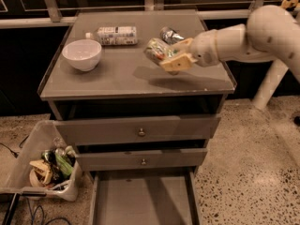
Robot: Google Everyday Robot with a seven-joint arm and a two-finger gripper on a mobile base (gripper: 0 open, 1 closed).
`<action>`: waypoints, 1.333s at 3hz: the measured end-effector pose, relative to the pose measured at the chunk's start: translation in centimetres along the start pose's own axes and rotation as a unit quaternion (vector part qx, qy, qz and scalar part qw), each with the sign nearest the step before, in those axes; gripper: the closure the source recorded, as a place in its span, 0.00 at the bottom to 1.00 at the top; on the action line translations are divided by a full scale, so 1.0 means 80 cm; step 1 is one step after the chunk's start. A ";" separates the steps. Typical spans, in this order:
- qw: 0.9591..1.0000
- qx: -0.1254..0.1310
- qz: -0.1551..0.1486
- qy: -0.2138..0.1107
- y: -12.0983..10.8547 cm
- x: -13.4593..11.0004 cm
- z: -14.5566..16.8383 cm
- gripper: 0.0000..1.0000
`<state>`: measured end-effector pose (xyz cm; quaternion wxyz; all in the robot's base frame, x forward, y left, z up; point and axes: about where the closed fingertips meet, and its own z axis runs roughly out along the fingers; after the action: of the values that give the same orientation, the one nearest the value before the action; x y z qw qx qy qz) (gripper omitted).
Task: Pick 7up can from bottom drawer and place on counter
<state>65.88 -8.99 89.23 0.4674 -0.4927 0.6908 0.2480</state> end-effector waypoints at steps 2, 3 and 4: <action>0.998 0.013 0.032 0.043 -0.047 -0.012 0.078 1.00; 0.988 0.099 0.013 0.115 -0.060 -0.003 0.085 1.00; 0.982 0.121 0.012 0.144 -0.063 0.025 0.090 0.81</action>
Offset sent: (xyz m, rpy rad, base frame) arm 0.0896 0.0419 -0.0452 -0.3967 -0.0149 -0.3101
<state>73.25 -6.05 84.89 0.4168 -0.4547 0.7814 0.0943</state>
